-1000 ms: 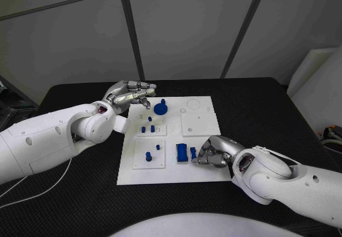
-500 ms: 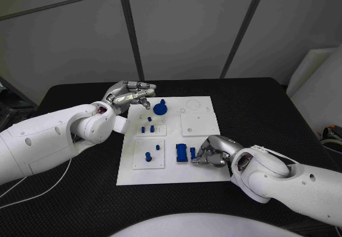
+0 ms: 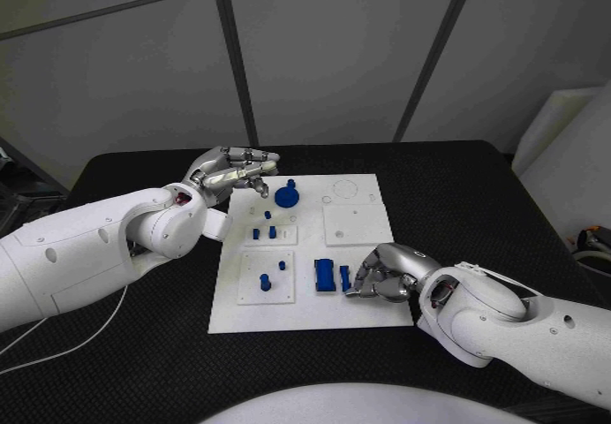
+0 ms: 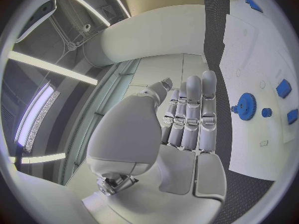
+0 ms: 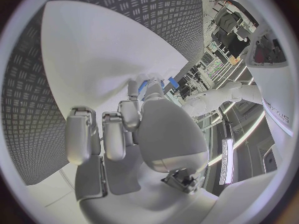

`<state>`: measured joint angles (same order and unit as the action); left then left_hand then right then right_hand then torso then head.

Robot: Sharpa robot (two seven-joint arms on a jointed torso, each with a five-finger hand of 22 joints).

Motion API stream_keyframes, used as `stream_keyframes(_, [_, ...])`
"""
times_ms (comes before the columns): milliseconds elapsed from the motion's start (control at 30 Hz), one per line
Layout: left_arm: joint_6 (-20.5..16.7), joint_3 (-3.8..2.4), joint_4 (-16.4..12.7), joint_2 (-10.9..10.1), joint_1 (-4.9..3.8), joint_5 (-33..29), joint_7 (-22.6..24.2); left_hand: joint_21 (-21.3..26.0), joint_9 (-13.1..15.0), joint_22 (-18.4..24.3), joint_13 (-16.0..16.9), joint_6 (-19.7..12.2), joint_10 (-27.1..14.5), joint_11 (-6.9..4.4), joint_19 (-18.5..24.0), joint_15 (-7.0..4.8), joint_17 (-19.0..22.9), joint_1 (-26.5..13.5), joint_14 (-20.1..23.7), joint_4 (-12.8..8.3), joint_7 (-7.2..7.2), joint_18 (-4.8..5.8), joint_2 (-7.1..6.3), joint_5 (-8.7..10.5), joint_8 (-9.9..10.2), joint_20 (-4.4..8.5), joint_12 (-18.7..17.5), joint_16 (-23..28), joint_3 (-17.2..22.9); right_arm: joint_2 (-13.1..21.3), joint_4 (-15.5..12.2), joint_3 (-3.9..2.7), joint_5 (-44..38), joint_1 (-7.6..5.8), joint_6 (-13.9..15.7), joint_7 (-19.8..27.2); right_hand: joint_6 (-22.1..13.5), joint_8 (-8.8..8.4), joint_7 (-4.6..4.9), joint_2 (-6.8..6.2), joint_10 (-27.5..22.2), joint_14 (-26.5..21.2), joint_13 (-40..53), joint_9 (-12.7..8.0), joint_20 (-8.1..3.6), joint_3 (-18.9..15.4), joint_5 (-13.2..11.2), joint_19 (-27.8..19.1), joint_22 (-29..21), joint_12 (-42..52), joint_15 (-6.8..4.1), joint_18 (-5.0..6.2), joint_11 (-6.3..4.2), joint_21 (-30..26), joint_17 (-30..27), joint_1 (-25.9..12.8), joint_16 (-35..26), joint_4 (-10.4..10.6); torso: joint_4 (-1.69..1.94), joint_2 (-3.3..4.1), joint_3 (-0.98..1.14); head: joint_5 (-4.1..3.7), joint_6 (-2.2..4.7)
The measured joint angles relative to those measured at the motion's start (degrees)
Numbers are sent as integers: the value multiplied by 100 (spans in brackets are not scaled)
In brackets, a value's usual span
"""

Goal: Assemble the parts on the task board

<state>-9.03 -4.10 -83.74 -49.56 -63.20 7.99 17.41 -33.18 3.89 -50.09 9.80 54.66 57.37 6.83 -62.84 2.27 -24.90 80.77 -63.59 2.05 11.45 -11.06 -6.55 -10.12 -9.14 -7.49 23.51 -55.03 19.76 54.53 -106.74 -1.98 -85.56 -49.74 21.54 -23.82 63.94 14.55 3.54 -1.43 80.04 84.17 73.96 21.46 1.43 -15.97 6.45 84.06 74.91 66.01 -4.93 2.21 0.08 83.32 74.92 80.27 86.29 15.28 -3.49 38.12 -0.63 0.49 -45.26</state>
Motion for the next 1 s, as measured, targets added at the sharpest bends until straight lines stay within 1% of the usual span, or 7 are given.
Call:
stream_keyframes(100, [1,0,5,0,0,0,-1,0,0,0,0,0,0,0,0,0,0,0,0,0,0,0,0,0,0,0,0,0,0,74,-72,-27,39,3,27,58,-166,-102,69,-84,0,-22,-62,-45,27,-19,-20,-17,0,-110,45,-1,0,-42,0,-102,-35,75,-1,-5,-2,0,10])
stream_keyframes(300, [2,3,13,5,1,0,-3,0,0,0,0,0,1,0,0,0,5,0,0,0,0,0,0,0,0,0,0,0,0,215,-151,-217,206,-5,120,237,-246,-148,113,-141,-30,-24,-166,-69,107,35,-40,-67,0,-255,86,-1,-14,-230,-1,-232,-191,129,-1,-30,-9,-3,41])
stream_keyframes(467, [3,7,67,10,12,1,-2,0,0,0,0,0,1,1,0,0,4,0,0,0,0,0,0,0,0,0,0,0,0,231,89,-291,607,-161,222,737,-463,-278,203,94,-606,-8,-847,-117,164,231,116,-556,-446,-1265,160,245,85,-967,-146,-34,-871,28,-16,-74,-23,2,67])
stream_keyframes(567, [2,8,149,24,15,1,3,0,0,1,0,-2,1,1,0,0,4,0,0,0,-2,1,0,0,-2,0,0,0,0,166,493,-317,1041,-355,307,1289,-571,-347,278,241,-1053,-46,-1478,-151,196,363,354,-921,-1094,-2155,209,374,127,-1597,-624,365,-1402,-105,-41,-116,-36,14,85])
stream_keyframes(700, [-12,8,334,93,16,-6,29,44,0,22,0,-20,1,1,22,9,25,0,59,35,-20,0,0,0,-47,-22,39,28,-35,-12,1129,-335,1826,-578,429,2060,-982,-645,464,409,-1763,-815,-2501,-286,317,513,435,-2035,-3033,-3482,367,763,304,-3571,-2663,931,-3616,-255,-64,-184,-64,19,131])
stream_keyframes(833, [-59,9,646,247,20,-56,92,266,0,132,-14,-21,-68,-3,304,31,146,0,387,81,-21,1,0,0,-93,-63,39,309,-81,-368,1911,-334,2840,-740,501,2784,-971,-747,590,484,-2030,-1272,-3684,-394,477,580,436,-2320,-3881,-4594,524,762,494,-4664,-3729,1326,-5271,-215,-91,-278,-98,54,243])
stream_keyframes(1000, [-195,6,1087,445,19,-239,230,746,0,442,-170,3,-103,12,841,122,589,-16,698,160,-45,0,16,27,-179,-159,-52,1216,-95,-903,2973,-338,4099,-866,476,3507,-894,-960,630,533,-1861,-1468,-5023,-605,619,702,503,-2502,-4585,-5500,667,762,615,-5593,-4503,1665,-6551,-122,-147,-371,-131,75,497])
